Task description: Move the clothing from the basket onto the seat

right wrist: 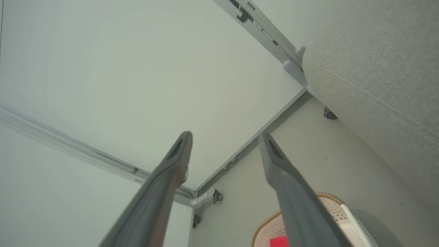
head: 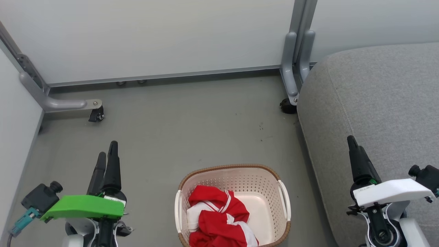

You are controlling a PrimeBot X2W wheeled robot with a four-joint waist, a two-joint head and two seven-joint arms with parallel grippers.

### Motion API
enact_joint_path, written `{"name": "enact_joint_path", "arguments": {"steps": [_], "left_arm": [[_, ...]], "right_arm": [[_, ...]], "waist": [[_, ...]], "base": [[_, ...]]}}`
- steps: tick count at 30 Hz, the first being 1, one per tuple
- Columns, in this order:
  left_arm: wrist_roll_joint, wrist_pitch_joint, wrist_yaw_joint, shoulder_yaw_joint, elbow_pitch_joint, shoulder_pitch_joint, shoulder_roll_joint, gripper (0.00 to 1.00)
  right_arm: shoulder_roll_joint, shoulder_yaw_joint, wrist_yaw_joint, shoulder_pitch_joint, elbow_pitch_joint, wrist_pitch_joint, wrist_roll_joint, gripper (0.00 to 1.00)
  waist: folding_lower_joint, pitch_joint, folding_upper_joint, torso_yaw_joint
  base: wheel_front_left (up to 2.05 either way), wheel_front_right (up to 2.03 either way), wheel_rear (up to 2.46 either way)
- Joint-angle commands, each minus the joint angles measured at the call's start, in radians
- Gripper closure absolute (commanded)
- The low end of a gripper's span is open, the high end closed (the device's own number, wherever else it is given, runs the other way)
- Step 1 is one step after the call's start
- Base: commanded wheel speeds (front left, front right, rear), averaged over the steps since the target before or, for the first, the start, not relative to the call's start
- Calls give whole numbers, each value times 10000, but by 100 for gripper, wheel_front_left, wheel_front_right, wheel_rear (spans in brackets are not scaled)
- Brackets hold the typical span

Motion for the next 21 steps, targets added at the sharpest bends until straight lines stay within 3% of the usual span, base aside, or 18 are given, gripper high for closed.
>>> {"name": "enact_joint_path", "arguments": {"steps": [1,2,21], "left_arm": [[573,-123,-35,-103,-230,-204,122,0],[1441,-292,-38,-259,-285,-170,158,0],[3981,-842,113,-688,-84,-107,252,0]], "right_arm": [[-85,65,5,-27,-216,-136,-520,0],[-145,199,5,27,-261,-299,-1288,0],[-230,469,5,132,-340,-850,-3911,0]], "waist": [[0,-4,0,-2],[0,-12,0,1],[0,-6,0,-24]], "base": [[0,0,0],[0,0,0],[0,0,0]]}}
